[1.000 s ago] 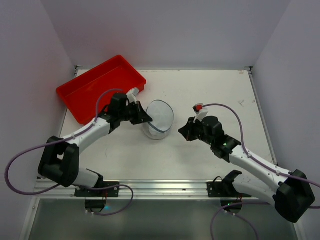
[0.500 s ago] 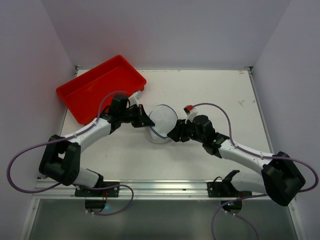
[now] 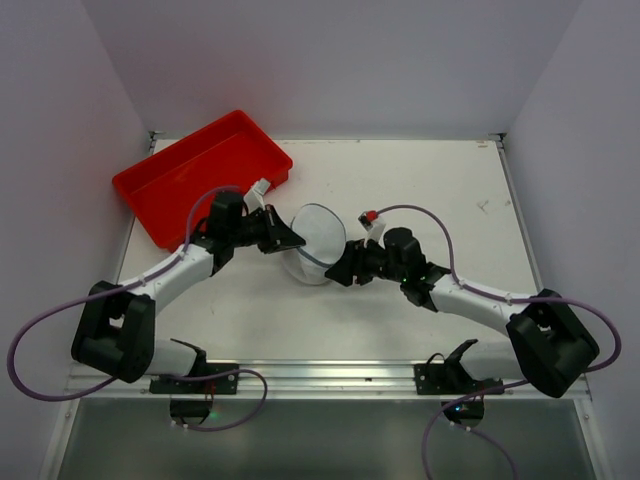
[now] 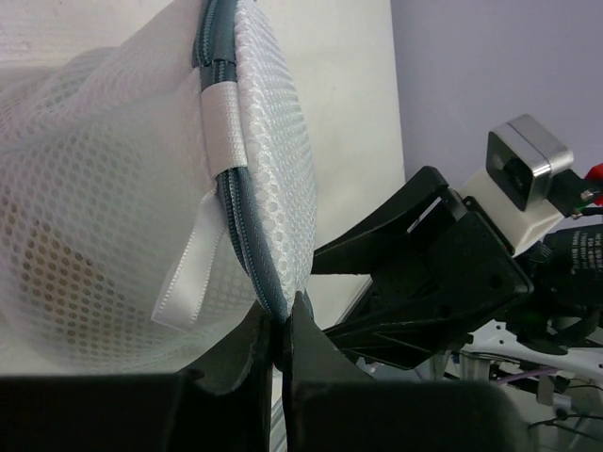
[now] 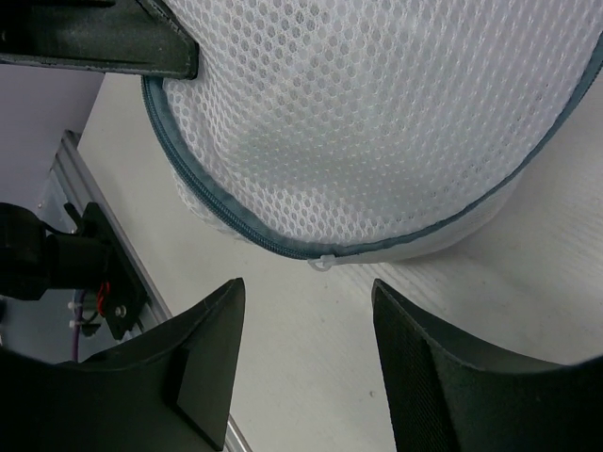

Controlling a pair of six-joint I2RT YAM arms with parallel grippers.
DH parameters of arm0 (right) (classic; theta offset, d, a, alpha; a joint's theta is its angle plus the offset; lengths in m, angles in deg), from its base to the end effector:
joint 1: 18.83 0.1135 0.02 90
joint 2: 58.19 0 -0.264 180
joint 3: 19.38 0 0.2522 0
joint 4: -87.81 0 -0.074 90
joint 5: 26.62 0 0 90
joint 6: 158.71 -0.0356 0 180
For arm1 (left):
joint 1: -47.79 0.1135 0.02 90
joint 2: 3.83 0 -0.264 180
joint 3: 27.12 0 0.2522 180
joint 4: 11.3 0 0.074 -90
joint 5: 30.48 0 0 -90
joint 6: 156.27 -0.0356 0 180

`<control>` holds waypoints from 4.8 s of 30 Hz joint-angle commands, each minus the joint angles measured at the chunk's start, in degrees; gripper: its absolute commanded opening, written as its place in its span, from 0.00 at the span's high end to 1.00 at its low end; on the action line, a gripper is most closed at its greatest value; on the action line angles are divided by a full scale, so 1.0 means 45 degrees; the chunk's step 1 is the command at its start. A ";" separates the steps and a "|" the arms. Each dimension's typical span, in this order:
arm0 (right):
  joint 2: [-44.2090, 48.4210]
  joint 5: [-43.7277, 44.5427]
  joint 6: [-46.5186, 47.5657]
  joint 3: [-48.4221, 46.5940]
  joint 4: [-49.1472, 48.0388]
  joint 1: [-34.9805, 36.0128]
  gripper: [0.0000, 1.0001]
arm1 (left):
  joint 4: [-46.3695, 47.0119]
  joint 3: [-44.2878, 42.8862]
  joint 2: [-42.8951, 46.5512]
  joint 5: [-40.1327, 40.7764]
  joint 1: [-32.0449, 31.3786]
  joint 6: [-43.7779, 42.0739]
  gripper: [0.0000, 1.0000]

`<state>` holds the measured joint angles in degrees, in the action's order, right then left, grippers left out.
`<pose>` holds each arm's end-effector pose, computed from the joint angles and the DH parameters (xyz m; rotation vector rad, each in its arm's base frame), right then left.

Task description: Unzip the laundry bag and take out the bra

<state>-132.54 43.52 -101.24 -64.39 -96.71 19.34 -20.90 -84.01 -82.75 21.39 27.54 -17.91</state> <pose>0.2018 0.1740 0.1990 -0.3463 2.1367 1.1028 0.2644 -0.1210 0.2245 -0.1269 2.3208 -1.3699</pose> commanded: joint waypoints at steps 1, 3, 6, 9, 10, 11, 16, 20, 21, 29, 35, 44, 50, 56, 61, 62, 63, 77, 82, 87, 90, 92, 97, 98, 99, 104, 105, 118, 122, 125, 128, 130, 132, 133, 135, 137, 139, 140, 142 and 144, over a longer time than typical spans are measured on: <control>0.0155 -0.0665 0.0101 -0.0049 -0.0839 -0.0143 0.41 | 0.1884 0.0424 0.0583 -0.0764 0.0125 0.1401 1.00; 0.0018 -0.0957 0.0082 -0.0010 -0.1112 -0.0260 0.41 | 0.2043 0.0484 0.0603 -0.0998 0.0125 0.1480 1.00; -0.0119 -0.1366 0.0120 0.0010 -0.1444 -0.0435 0.41 | 0.2043 0.0581 0.0720 -0.1156 0.0125 0.1461 1.00; -0.0314 -0.1661 0.0159 -0.0068 -0.1542 -0.0572 0.41 | 0.2102 0.0699 0.0934 -0.1214 0.0125 0.1500 1.00; -0.0353 -0.1642 0.0140 -0.0068 -0.1581 -0.0592 0.41 | 0.2083 0.0660 0.0974 -0.1311 0.0125 0.1500 1.00; -0.0412 -0.1681 0.0082 -0.0088 -0.1698 -0.0670 0.41 | 0.2102 0.0679 0.0993 -0.1312 0.0125 0.1519 1.00; -0.0646 -0.2265 0.0101 -0.0166 -0.1991 -0.0787 0.40 | 0.2297 0.0660 0.1130 -0.1487 0.0125 0.1656 1.00; -0.0881 -0.2909 0.0101 -0.0089 -0.2614 -0.0788 0.40 | 0.2609 0.0718 0.1189 -0.1585 0.0125 0.1870 1.00; -0.0881 -0.2989 0.0082 -0.0049 -0.2791 -0.0788 0.41 | 0.2649 0.0718 0.1208 -0.1624 0.0125 0.1929 1.00; -0.0959 -0.3576 -0.0114 0.0224 -0.3866 -0.0788 0.47 | 0.2688 0.0816 0.1267 -0.1507 0.0125 0.1949 1.00; -0.1057 -0.3400 -0.0192 0.0224 -0.3847 -0.0807 0.58 | 0.2688 0.0738 0.1287 -0.1585 0.0125 0.1969 1.00; -0.1330 -0.3185 -0.0407 0.0186 -0.3847 -0.0827 0.65 | 0.2532 0.0601 0.1345 -0.1644 0.0125 0.1949 1.00; -0.1291 -0.3009 -0.0485 0.0283 -0.3828 -0.0866 0.87 | 0.2474 0.0582 0.1404 -0.1644 0.0145 0.1929 1.00; -0.0648 -0.2483 -0.0563 0.0654 -0.3672 -0.1002 1.00 | 0.1986 0.0523 0.1306 -0.1702 0.0281 0.1443 1.00; 0.0873 -0.0826 0.0118 0.0459 -0.0750 -0.1334 1.00 | 0.0132 -0.0023 0.1033 -0.1917 0.0925 -0.0138 1.00; 0.1070 -0.0474 0.0294 0.0265 -0.0239 -0.1334 1.00 | -0.0083 -0.0237 0.0897 -0.1956 0.1003 -0.0644 1.00; 0.1266 -0.0141 0.0490 0.0148 0.0307 -0.1354 1.00 | -0.0646 -0.0374 0.0819 -0.1976 0.1043 -0.0977 1.00; 0.2264 0.2185 0.1196 -0.1902 0.4356 0.0733 1.00 | -0.4383 -0.2934 -0.1076 -0.0296 0.1160 -0.4501 0.61; 0.0880 0.2341 -0.0832 -0.3015 0.3560 0.1729 1.00 | -0.3679 -0.2330 -0.0297 0.0249 0.1160 -0.2819 0.10; -0.0410 0.3278 -0.1617 -0.3524 0.2384 0.2551 1.00 | -0.4029 -0.1003 0.2103 0.1946 0.1121 -0.0924 0.00; -0.1075 0.3338 -0.1676 -0.3954 0.2207 0.2825 1.00 | -0.4013 -0.0027 0.3588 0.3179 0.1044 0.0091 0.00; -0.1387 0.3474 -0.1618 -0.4053 0.2130 0.3001 1.00 | -0.3720 0.0559 0.4019 0.3064 0.0714 0.0637 0.00; -0.1701 0.3572 -0.1657 -0.3994 0.1934 0.3099 1.00 | -0.2821 0.0679 0.3437 0.3509 -0.0751 0.1187 0.08; -0.1701 0.3611 -0.1657 -0.3975 0.1915 0.3099 1.00 | -0.2665 0.0583 0.3048 0.3648 -0.1218 0.1245 0.10; -0.1701 0.3651 -0.1638 -0.3994 0.1895 0.3118 1.00 | -0.2625 0.0524 0.2851 0.3784 -0.1339 0.1246 0.12; -0.1662 0.3670 -0.1559 -0.3994 0.1954 0.3119 1.00 | -0.1631 0.0523 0.1933 0.3727 -0.1768 0.1577 0.32; -0.1624 0.3670 -0.1559 -0.3975 0.1973 0.3119 1.00 | -0.1609 0.0465 0.1854 0.3824 -0.1769 0.1578 0.38; 0.1089 0.4824 -0.0603 -0.1515 0.3768 0.1891 1.00 | -0.2447 -0.0471 0.0663 0.3201 -0.0484 -0.0548 1.00; 0.2398 0.4550 -0.0057 -0.1007 0.4394 0.0933 1.00 | -0.4275 -0.1758 -0.0215 0.2400 0.0280 -0.3100 1.00; 0.2284 0.3849 0.0218 -0.1142 0.4298 0.0911 1.00 | -0.5608 -0.3185 -0.1075 0.2282 0.0379 -0.4783 0.97; 0.1407 0.2890 -0.0132 -0.1668 0.4141 0.1281 1.00 | -0.5905 -0.4143 -0.1564 0.1853 0.0399 -0.5548 0.82; 0.0684 0.2656 -0.0464 -0.2291 0.3441 0.1847 1.00 | -0.6023 -0.4553 -0.1604 0.1735 0.0418 -0.5571 0.64; 0.0176 0.2461 -0.0912 -0.2993 0.2973 0.2199 1.00 | -0.5751 -0.4439 -0.1352 0.1851 0.0418 -0.4987 0.28; -0.0310 0.2170 -0.1050 -0.3250 0.2815 0.2259 1.00 | -0.5556 -0.4071 -0.0944 0.1949 0.0437 -0.4327 0.16; -0.0762 0.2147 -0.1362 -0.3912 0.2619 0.2376 1.00 | -0.5302 -0.3214 -0.0415 0.2359 0.0438 -0.3543 0.01; -0.1270 0.2342 -0.1461 -0.4227 0.2462 0.2376 1.00 | -0.4872 -0.2469 0.0463 0.2593 0.0438 -0.2391 0.00; -0.1505 0.2478 -0.1462 -0.4501 0.2267 0.2376 1.00 | -0.3998 -0.1146 0.1320 0.2750 0.0399 -0.1242 0.00; -0.1719 0.2460 -0.1481 -0.4541 0.2208 0.2376 1.00 | -0.3663 -0.0751 0.1558 0.2731 0.0321 -0.0964 0.00; -0.1876 0.2401 -0.1442 -0.4697 0.2188 0.2376 1.00 | -0.3116 -0.0008 0.1910 0.2692 0.0088 -0.0418 0.04; -0.2014 0.2284 -0.1462 -0.4717 0.2130 0.2376 1.00 | -0.2724 0.0210 0.1970 0.2634 -0.0166 -0.0142 0.08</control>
<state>-140.73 54.78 -106.99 -83.32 -84.40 29.92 -39.56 -84.89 -74.81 33.22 28.33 -24.49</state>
